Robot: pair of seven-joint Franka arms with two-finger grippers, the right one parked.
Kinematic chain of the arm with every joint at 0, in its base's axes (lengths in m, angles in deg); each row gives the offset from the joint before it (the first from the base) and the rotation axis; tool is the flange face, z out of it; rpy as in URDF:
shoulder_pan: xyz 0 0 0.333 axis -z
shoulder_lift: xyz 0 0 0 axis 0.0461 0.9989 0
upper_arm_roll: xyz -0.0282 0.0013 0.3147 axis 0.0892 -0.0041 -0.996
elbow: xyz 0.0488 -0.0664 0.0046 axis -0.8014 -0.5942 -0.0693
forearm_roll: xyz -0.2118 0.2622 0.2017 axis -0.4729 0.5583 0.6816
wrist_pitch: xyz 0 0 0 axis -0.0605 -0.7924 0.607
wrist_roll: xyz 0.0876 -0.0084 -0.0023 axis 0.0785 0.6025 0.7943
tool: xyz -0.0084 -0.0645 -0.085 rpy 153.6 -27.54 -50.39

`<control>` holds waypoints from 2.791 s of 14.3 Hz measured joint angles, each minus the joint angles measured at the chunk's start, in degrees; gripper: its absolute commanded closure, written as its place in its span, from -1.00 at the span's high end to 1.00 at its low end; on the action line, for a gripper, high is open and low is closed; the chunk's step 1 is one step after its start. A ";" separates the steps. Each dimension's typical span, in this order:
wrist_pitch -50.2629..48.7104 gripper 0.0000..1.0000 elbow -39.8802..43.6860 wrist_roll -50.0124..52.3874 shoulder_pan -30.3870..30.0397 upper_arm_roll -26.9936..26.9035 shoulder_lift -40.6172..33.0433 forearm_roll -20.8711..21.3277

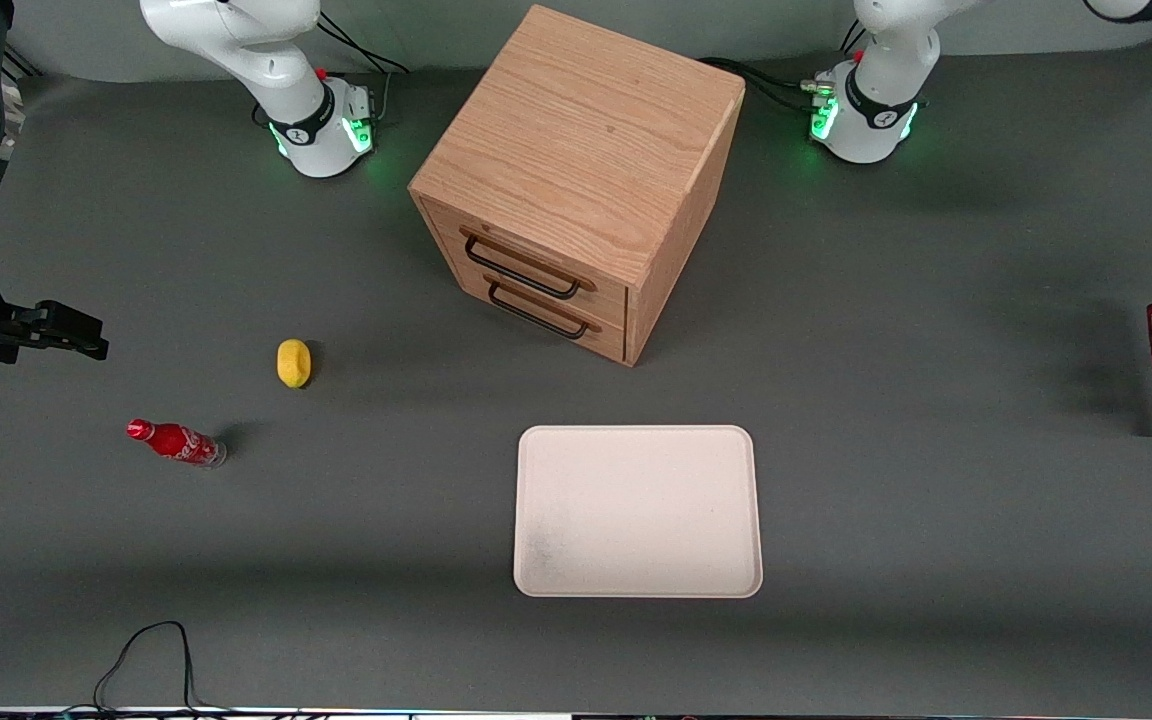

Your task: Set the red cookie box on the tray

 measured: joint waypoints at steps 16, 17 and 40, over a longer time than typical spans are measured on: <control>-27.98 -1.00 18.37 51.18 24.18 22.93 -9.61 1.74; -27.11 -1.00 20.69 55.41 26.60 23.60 -6.83 1.80; 4.91 1.00 29.22 64.40 36.63 21.67 23.40 3.10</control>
